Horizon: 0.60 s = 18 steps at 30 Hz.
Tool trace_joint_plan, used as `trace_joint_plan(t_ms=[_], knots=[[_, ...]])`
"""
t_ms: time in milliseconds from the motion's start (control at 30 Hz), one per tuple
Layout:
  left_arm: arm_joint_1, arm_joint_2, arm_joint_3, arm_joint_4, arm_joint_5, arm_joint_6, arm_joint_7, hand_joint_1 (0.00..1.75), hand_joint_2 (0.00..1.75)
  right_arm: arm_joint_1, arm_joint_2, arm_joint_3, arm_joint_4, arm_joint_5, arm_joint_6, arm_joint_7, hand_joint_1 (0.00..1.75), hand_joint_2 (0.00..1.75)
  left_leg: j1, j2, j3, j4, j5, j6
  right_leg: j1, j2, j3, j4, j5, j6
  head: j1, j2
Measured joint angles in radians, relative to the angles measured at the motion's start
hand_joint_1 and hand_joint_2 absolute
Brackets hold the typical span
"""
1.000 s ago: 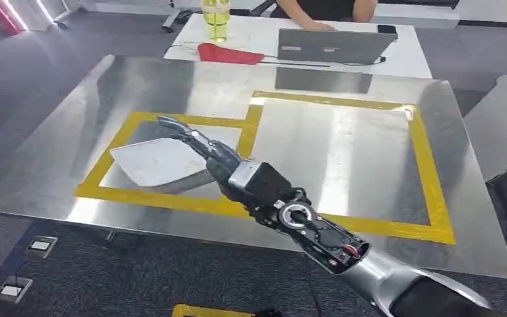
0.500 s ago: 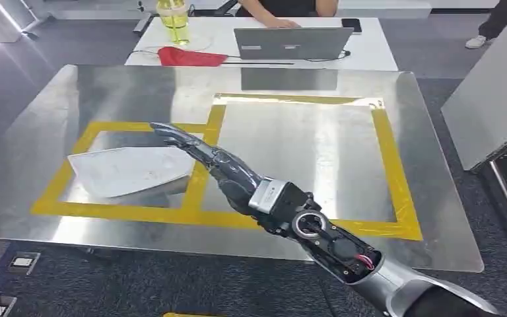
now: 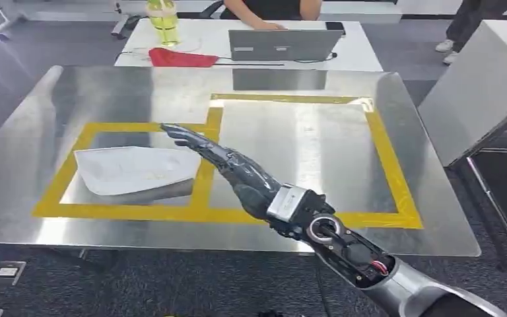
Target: Take the parts from the cabinet and place them on the table.
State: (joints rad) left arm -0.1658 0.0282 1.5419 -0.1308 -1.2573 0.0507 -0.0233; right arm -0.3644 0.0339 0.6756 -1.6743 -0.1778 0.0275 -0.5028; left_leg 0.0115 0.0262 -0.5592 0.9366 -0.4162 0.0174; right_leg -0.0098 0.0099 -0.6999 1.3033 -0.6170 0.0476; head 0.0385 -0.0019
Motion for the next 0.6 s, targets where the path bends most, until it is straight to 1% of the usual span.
trace_joint_plan(t_ms=[33, 67, 100, 133, 167, 200, 233, 267, 300, 333, 367, 400, 433, 467, 500, 533, 567, 600], knots=[[0.000, 0.000, 0.000, 0.000, 0.000, 0.000, 0.001, 0.00, 0.00, 0.001, -0.002, 0.000, 0.000, 0.000, 0.002, 0.000, 0.00, 0.00, -0.001, 0.006, -0.002, 0.001, 0.000, 0.000, 0.000, 0.000, -0.001, 0.009, 0.005, 0.000, 0.002, 0.000], [0.000, 0.000, 0.000, 0.000, -0.001, 0.000, 0.001, 0.00, 0.00, 0.003, -0.003, 0.000, 0.000, 0.000, 0.003, 0.000, 0.00, 0.00, -0.001, 0.016, -0.003, 0.003, 0.000, 0.000, 0.000, -0.002, 0.036, -0.053, 0.043, -0.001, 0.004, 0.000], [-0.001, 0.000, 0.000, 0.000, -0.002, 0.000, 0.001, 0.00, 0.00, 0.003, -0.003, 0.000, -0.002, 0.001, 0.004, 0.001, 0.00, 0.00, -0.001, 0.022, -0.002, 0.005, 0.000, 0.000, 0.000, -0.008, 0.090, -0.147, 0.088, -0.003, 0.006, 0.000], [-0.002, -0.002, 0.000, 0.000, -0.003, 0.000, 0.001, 0.00, 0.00, 0.003, -0.003, 0.000, -0.006, 0.001, 0.005, 0.002, 0.00, 0.00, -0.001, 0.027, -0.002, 0.008, 0.000, 0.000, 0.000, -0.020, 0.150, -0.255, 0.132, -0.006, 0.008, 0.000], [-0.002, -0.002, 0.000, 0.000, -0.003, 0.000, 0.001, 0.00, 0.00, 0.002, -0.004, 0.000, -0.010, 0.002, 0.005, 0.002, 0.00, 0.00, -0.002, 0.032, -0.002, 0.012, -0.001, -0.002, 0.001, -0.045, 0.194, -0.342, 0.149, -0.009, 0.011, 0.000], [-0.003, -0.001, 0.000, 0.000, -0.004, 0.000, 0.001, 0.00, 0.00, 0.003, -0.004, 0.000, -0.013, 0.005, 0.006, 0.002, 0.00, 0.00, -0.007, 0.034, -0.003, 0.011, 0.003, -0.008, 0.010, -0.054, 0.192, -0.344, 0.146, -0.019, 0.009, 0.000], [-0.002, -0.001, 0.000, 0.000, -0.005, 0.000, 0.001, 0.00, 0.00, 0.002, -0.004, 0.000, -0.016, 0.011, 0.006, 0.003, 0.00, 0.00, -0.007, 0.038, -0.005, 0.015, 0.004, -0.012, 0.007, -0.043, 0.189, -0.348, 0.153, -0.025, 0.009, 0.000], [-0.003, -0.001, 0.000, 0.000, -0.005, 0.000, 0.001, 0.00, 0.00, 0.003, -0.004, 0.000, -0.016, 0.013, 0.007, 0.003, 0.00, 0.00, -0.007, 0.040, -0.004, 0.014, 0.006, -0.016, 0.010, -0.040, 0.186, -0.347, 0.155, -0.028, 0.007, 0.000], [-0.003, -0.002, 0.000, 0.000, -0.005, 0.000, 0.001, 0.00, 0.00, 0.003, -0.004, 0.000, -0.017, 0.014, 0.008, 0.004, 0.00, 0.00, -0.006, 0.049, -0.002, 0.009, 0.011, -0.024, 0.012, -0.030, 0.182, -0.346, 0.159, -0.035, 0.002, 0.000], [-0.003, -0.002, 0.000, 0.000, -0.006, 0.000, 0.001, 0.00, 0.00, 0.003, -0.005, 0.000, -0.020, 0.015, 0.009, 0.005, 0.00, 0.00, -0.007, 0.055, -0.003, 0.007, 0.015, -0.030, 0.011, -0.024, 0.179, -0.351, 0.166, -0.043, 0.002, 0.000], [-0.003, -0.002, 0.000, 0.000, -0.006, 0.000, 0.001, 0.00, 0.00, 0.003, -0.005, 0.000, -0.023, 0.015, 0.009, 0.004, 0.00, 0.00, -0.002, 0.042, -0.009, 0.017, 0.001, -0.037, 0.002, -0.020, 0.179, -0.360, 0.180, -0.051, 0.002, 0.000], [-0.003, -0.003, 0.000, 0.000, -0.006, 0.000, 0.001, 0.00, 0.00, 0.002, -0.005, 0.000, -0.025, 0.015, 0.009, 0.005, 0.00, 0.00, -0.002, 0.012, -0.026, 0.059, -0.045, -0.043, 0.000, -0.012, 0.169, -0.361, 0.188, -0.056, -0.006, 0.000], [-0.003, -0.003, 0.000, 0.000, -0.006, 0.000, 0.001, 0.00, 0.00, 0.002, -0.005, 0.000, -0.025, 0.015, 0.009, 0.005, 0.00, 0.00, 0.000, -0.004, -0.049, 0.117, -0.089, -0.047, 0.000, -0.009, 0.160, -0.361, 0.195, -0.060, -0.015, 0.000], [-0.002, -0.001, 0.000, 0.000, -0.006, 0.000, 0.001, 0.00, 0.00, 0.003, -0.005, 0.001, -0.025, 0.015, 0.009, 0.005, 0.00, 0.00, 0.001, -0.015, -0.094, 0.234, -0.154, -0.051, 0.000, 0.001, 0.146, -0.361, 0.204, -0.061, -0.023, 0.000], [-0.002, 0.000, 0.000, 0.000, -0.006, 0.000, 0.001, 0.00, 0.00, 0.004, -0.005, 0.001, -0.025, 0.015, 0.009, 0.006, 0.00, 0.00, 0.001, -0.018, -0.118, 0.300, -0.184, -0.052, 0.001, 0.007, 0.137, -0.360, 0.210, -0.061, -0.024, 0.000], [-0.001, 0.000, 0.000, 0.000, -0.006, 0.000, 0.002, 0.00, 0.00, 0.005, -0.005, 0.001, -0.025, 0.015, 0.009, 0.006, 0.00, 0.00, 0.001, -0.019, -0.132, 0.354, -0.202, -0.052, 0.001, 0.017, 0.125, -0.360, 0.220, -0.060, -0.026, 0.000], [-0.002, 0.000, 0.000, 0.000, -0.006, 0.000, 0.002, 0.00, 0.00, 0.006, -0.005, 0.001, -0.025, 0.015, 0.009, 0.006, 0.00, 0.00, 0.001, -0.019, -0.117, 0.339, -0.191, -0.050, 0.001, 0.026, 0.117, -0.360, 0.227, -0.058, -0.026, 0.000], [-0.002, -0.001, 0.000, 0.000, -0.006, 0.000, 0.002, 0.00, 0.00, 0.006, -0.005, 0.001, -0.025, 0.015, 0.009, 0.006, 0.00, 0.00, 0.002, -0.020, -0.070, 0.271, -0.159, -0.046, 0.001, 0.036, 0.108, -0.360, 0.235, -0.056, -0.026, 0.000]])
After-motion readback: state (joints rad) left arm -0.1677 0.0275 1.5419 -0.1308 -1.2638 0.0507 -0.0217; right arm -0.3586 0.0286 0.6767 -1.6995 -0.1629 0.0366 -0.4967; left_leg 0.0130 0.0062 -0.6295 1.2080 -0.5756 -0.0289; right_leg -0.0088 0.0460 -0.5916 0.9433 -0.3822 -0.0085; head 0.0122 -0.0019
